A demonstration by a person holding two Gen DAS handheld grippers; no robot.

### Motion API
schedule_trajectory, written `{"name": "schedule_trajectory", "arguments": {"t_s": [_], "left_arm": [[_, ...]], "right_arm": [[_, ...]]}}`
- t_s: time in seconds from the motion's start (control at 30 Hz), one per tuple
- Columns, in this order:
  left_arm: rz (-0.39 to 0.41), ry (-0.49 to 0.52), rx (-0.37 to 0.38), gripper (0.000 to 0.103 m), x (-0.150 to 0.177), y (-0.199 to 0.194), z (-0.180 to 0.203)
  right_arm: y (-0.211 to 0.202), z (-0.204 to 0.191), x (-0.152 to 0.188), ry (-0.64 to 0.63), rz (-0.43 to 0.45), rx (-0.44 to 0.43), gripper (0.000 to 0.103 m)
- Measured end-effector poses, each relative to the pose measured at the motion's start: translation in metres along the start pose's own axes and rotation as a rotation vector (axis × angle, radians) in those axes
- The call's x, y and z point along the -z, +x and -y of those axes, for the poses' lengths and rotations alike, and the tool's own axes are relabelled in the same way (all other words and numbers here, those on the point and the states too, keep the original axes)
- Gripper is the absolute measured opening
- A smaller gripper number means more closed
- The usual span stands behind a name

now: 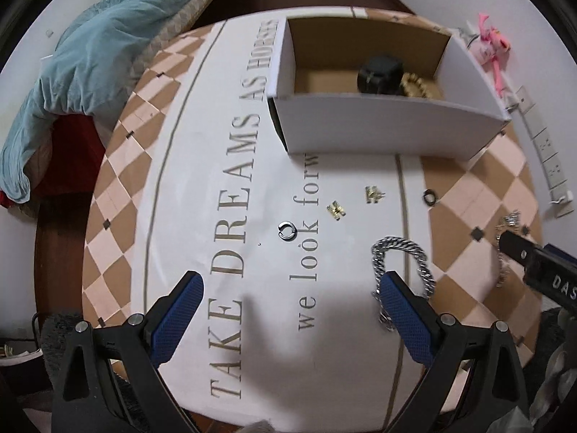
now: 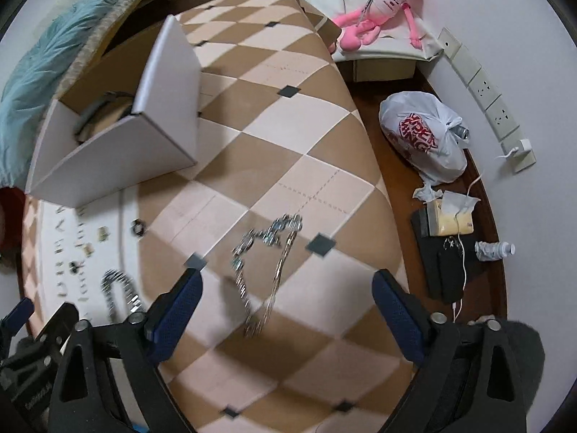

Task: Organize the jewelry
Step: 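Grasp the thin silver chain with the right tool while the left tool grasps the thick silver chain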

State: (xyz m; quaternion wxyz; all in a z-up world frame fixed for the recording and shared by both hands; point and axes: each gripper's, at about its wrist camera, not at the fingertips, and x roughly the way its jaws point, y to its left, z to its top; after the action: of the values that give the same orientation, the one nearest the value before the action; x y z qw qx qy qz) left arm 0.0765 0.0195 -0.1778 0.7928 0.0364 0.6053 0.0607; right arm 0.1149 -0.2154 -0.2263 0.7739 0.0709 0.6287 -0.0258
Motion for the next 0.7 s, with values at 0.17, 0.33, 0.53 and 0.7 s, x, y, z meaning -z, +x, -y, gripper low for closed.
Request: {"name": "schedule_trajectory", "arguments": {"t_s": [0.17,0.33,0.53,0.7], "left_arm": [[-0.03,0.0,-0.014,0.1,-0.001,0.012,0.006],[-0.045,0.011,0.023,0.1,0.007,0.007,0.014],[-0.084,0.027,0.116,0.099,0.02,0.003,0.033],[-0.089,0.07,0.168,0.099,0.026,0.002,0.061]], "right_arm": [[0.009,-0.015,-0.008,-0.068,0.051,0.07,0.082],[0.002,-0.032,-0.007,-0.124,0.076,0.056,0.005],[-0.017,-0.014,0.006,-0.046,0.073,-0.076,0.004],[-0.034,0.005,0.024,0.02,0.072,-0.143,0.004]]}}
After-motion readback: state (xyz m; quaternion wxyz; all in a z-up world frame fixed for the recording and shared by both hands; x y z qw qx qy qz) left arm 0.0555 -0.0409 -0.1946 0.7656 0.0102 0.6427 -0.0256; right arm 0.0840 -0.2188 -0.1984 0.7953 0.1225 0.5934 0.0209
